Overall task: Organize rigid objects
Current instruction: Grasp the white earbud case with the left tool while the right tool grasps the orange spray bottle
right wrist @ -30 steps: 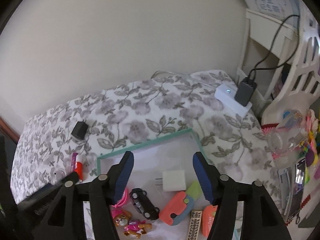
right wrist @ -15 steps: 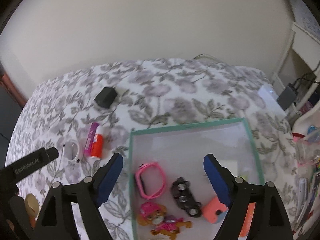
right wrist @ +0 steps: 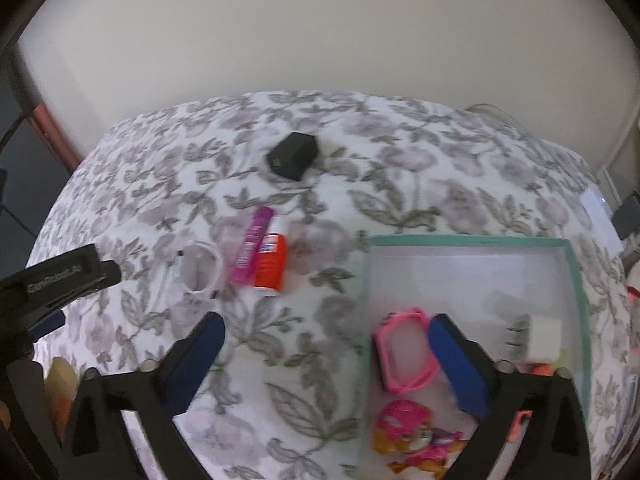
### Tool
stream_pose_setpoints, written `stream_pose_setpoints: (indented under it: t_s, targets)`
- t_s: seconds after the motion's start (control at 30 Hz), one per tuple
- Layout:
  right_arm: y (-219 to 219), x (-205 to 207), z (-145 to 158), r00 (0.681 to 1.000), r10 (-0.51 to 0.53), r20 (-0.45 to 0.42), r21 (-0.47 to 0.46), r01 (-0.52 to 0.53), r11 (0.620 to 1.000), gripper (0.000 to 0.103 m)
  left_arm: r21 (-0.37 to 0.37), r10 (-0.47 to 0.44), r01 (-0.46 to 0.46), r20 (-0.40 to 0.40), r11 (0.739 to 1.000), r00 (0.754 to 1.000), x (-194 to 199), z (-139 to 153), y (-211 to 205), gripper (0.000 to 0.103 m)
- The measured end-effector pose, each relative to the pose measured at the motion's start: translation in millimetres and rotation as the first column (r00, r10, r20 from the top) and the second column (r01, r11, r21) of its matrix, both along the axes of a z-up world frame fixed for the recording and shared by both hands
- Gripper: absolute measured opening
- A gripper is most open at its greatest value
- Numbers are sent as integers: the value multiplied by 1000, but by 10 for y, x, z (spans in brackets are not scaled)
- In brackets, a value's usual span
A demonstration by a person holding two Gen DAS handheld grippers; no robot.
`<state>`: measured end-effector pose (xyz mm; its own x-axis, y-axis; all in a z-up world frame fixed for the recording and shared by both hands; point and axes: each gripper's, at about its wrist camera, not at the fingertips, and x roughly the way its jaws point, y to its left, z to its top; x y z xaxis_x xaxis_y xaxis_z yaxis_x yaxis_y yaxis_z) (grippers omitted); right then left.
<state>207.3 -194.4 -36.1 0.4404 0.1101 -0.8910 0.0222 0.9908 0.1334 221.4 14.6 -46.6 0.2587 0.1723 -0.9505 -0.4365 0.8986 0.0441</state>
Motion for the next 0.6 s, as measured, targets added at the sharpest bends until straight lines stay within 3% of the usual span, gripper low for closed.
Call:
stream_pose_setpoints:
  t_s: [0.27, 0.6]
  targets:
    - [78, 80, -63, 1000, -1, 5, 26, 1, 1000, 103, -31, 4, -5, -7, 1000, 1000, 46, -74, 75, 100]
    - [42, 157, -144, 1000, -22, 18, 41, 21, 999, 103, -115, -75, 69, -50, 991, 996, 196, -323, -119, 100]
